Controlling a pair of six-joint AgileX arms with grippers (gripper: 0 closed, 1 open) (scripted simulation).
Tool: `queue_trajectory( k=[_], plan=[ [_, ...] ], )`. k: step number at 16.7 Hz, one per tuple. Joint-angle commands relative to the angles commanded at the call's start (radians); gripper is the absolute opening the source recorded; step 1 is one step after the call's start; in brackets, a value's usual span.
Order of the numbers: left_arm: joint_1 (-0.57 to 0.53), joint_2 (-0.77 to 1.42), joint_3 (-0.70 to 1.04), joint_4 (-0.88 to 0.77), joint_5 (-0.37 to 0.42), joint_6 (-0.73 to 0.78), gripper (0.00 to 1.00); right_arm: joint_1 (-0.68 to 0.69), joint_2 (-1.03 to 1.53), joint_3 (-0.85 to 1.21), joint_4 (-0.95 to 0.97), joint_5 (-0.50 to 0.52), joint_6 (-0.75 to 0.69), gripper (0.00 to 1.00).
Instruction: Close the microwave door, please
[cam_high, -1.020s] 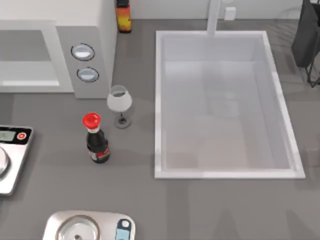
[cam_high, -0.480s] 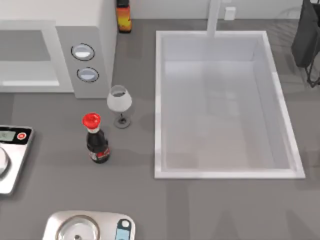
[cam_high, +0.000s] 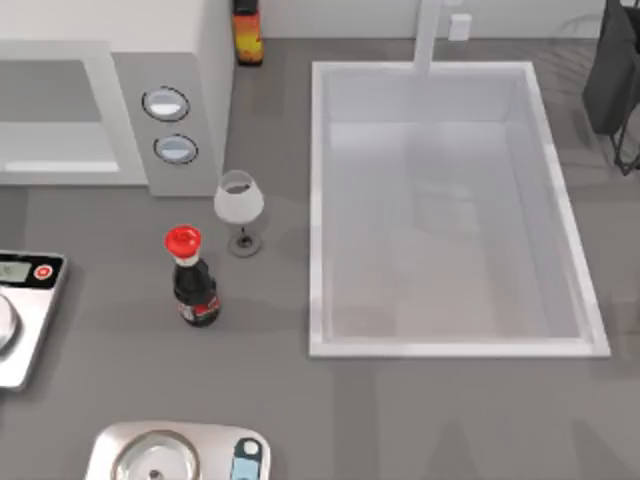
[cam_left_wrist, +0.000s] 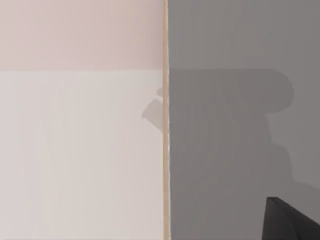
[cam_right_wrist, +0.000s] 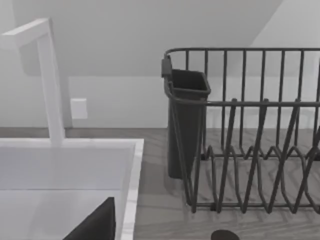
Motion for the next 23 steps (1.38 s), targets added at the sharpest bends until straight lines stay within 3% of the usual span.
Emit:
queue_trajectory(
  k=[7,14,20,23],
  plan=[
    [-0.157,-0.256,-0.299,0.133,-0.080,-0.168,0.00,0.000,0.000,0.000,0.000,0.000,0.000,1.00],
    [-0.183,-0.287,-0.333,0.147,-0.097,-0.199,0.00,0.000,0.000,0.000,0.000,0.000,0.000,1.00],
    [-0.440,-0.501,-0.496,0.199,-0.242,-0.421,0.00,0.000,0.000,0.000,0.000,0.000,0.000,1.00],
    [-0.519,-0.577,-0.560,0.220,-0.299,-0.498,0.00,0.000,0.000,0.000,0.000,0.000,0.000,1.00]
  ],
)
